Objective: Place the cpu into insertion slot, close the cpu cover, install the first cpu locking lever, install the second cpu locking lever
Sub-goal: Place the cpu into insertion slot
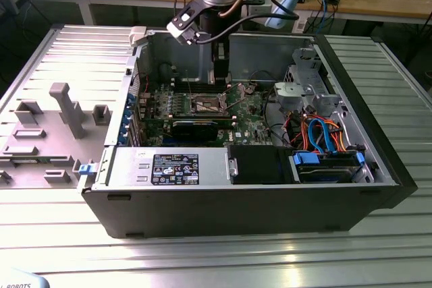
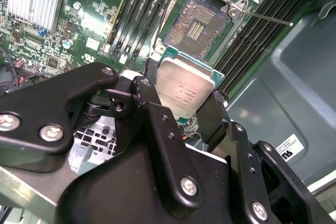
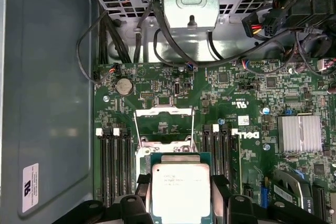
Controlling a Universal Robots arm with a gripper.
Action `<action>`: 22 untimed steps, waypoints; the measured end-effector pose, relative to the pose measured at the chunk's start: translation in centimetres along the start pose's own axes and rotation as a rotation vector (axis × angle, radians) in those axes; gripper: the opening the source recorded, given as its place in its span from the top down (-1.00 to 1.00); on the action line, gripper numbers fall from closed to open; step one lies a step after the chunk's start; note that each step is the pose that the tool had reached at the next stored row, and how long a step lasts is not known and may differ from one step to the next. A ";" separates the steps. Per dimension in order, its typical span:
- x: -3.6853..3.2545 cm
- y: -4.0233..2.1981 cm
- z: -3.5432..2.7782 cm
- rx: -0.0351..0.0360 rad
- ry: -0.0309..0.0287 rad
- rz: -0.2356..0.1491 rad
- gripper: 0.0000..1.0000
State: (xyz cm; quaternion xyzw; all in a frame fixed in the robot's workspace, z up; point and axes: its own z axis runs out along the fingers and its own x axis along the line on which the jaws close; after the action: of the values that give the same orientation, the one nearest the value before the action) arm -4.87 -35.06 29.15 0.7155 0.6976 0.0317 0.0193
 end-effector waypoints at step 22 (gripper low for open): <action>-0.01 -0.20 0.26 -0.0001 0.0001 0.000 -0.08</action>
State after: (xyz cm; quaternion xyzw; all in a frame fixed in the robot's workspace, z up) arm -5.04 -35.06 28.88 0.7155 0.6976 0.0318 0.0193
